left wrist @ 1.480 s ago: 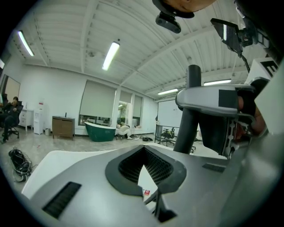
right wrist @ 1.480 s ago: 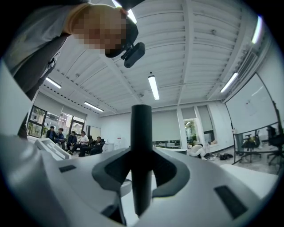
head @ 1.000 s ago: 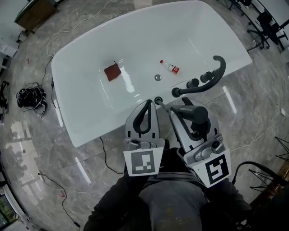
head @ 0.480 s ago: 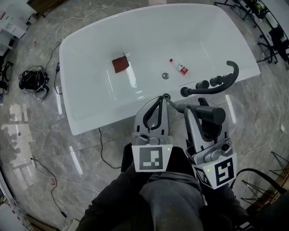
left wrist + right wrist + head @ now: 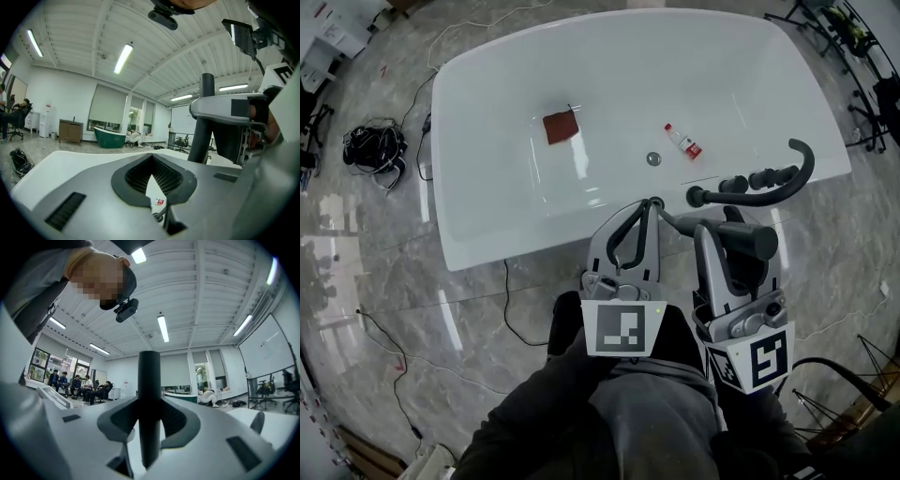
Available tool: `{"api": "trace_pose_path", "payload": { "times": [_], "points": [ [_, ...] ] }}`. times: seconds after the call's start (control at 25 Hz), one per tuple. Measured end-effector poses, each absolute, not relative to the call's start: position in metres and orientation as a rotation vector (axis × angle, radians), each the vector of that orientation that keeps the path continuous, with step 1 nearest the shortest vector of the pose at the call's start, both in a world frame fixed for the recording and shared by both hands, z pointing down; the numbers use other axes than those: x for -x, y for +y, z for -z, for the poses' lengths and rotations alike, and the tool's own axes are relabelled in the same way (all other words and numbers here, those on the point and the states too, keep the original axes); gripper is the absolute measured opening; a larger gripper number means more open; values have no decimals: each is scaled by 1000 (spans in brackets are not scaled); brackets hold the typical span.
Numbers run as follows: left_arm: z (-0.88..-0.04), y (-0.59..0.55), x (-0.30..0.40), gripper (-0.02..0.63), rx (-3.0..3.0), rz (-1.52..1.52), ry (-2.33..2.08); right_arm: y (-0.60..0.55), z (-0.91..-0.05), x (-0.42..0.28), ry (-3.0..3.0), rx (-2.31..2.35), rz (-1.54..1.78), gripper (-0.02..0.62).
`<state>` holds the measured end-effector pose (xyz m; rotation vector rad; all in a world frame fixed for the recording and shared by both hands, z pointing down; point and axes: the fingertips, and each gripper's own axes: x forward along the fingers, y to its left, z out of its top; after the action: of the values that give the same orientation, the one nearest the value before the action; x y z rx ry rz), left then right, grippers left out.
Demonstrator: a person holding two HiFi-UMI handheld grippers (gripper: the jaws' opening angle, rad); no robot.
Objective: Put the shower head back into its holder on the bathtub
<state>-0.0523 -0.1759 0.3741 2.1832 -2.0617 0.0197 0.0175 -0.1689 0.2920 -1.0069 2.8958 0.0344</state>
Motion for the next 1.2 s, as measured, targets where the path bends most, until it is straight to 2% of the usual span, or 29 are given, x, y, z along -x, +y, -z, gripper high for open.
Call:
{"api": "trace_pose_path", "payload": {
  "times": [1.2],
  "points": [
    [-412,-175,54,2,-2205,-21,-2045,-163,-336,-17,2906,1029,-28,135]
  ]
}}
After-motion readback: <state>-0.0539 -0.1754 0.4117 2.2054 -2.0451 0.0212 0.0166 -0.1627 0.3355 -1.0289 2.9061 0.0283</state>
